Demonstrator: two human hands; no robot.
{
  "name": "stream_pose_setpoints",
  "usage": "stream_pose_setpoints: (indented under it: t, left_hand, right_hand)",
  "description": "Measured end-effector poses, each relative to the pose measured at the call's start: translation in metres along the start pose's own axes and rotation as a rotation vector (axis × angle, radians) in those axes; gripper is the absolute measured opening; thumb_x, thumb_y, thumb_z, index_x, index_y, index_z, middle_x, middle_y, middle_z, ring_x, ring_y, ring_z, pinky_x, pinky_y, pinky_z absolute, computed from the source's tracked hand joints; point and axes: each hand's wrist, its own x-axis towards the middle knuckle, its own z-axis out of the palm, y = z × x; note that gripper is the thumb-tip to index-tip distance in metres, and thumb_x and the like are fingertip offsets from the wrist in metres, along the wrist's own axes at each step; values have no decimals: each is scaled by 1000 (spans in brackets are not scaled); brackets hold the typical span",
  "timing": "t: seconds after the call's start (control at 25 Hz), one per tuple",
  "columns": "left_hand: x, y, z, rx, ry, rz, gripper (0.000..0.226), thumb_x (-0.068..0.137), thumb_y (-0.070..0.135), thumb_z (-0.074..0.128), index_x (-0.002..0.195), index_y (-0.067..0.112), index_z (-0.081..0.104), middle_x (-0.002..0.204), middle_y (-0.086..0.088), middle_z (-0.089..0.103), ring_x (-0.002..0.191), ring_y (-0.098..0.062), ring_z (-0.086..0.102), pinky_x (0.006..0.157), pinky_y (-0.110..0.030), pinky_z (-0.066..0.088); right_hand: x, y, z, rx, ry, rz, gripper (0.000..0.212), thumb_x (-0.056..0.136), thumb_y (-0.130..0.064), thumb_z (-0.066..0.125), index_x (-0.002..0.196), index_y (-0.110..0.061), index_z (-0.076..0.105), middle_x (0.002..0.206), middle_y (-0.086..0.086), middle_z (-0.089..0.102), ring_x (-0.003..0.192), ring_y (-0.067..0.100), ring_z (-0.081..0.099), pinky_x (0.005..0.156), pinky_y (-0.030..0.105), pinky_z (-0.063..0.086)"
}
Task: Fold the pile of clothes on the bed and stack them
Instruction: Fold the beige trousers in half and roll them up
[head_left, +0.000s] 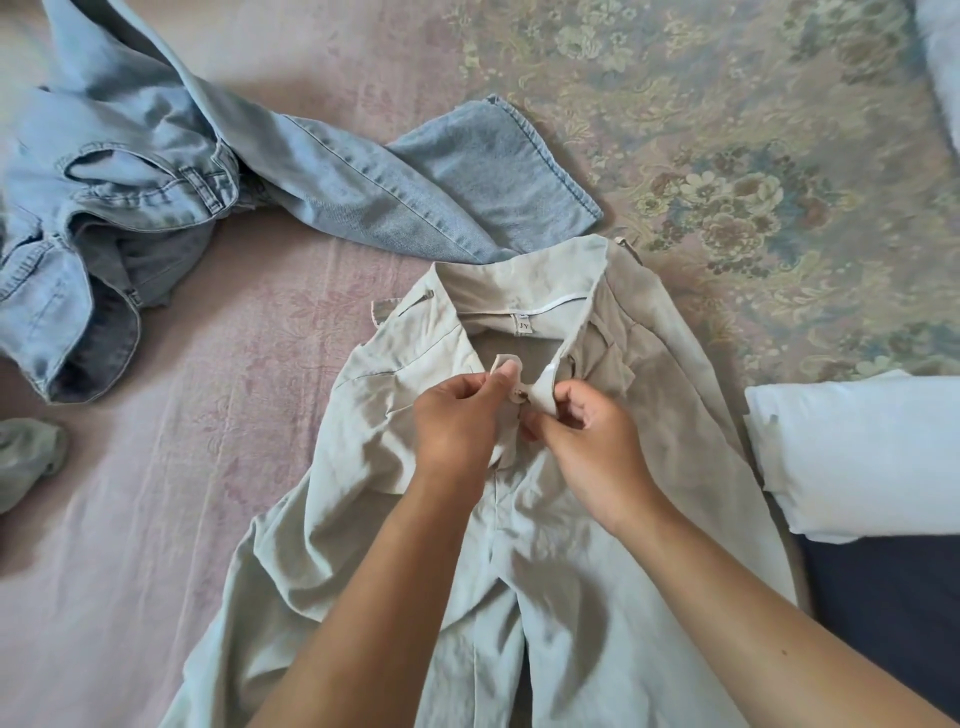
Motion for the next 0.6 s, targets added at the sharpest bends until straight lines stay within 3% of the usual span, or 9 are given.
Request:
stream_pose_setpoints:
  t: [0.12,0.24,0.32,0.44,0.6]
  left_hand:
    - [-4,-3,3,55,43,68,25,80,29,77,65,13,64,60,0,64,51,-11,54,62,-28,50]
    - [-5,-7,5,85,19,90,23,80,29,76,65,14,65,61,-3,68,59,-18,62,75,-41,57]
    - [-4,-9,4,81,7,72,25,80,28,76,64,13,64,59,-2,66,56,-17,60,72,-41,57]
    - [-5,-8,5,50,-12,45,29,81,25,76,61,13,57,53,3,58,46,-7,49,56,-22,47]
    - [-4,-9,6,81,-34,97,27,81,27,75,62,14,61,55,2,56,50,-10,47,56,-23,42]
  right_hand:
    - [-2,1,1,-91,-5,-66,15,86,-8,63,75,-7,53,74,22,56,66,18,49,66,44,47]
    - [-9,1,1,-145,-56,-79,12,90,-14,55,77,-14,54,75,12,61,72,25,61,75,50,50]
    - [-10,-3,-1,-103,-55,-50,20,94,-17,49,76,-18,60,74,2,68,75,19,66,75,39,54]
    - [-4,-13,-7,-13,-11,3,28,97,-19,51,74,-16,65,61,-5,67,59,2,62,58,14,46]
    - [1,-12,-11,151,2,88,21,92,-16,61,73,-14,68,62,-5,66,58,2,59,55,12,44]
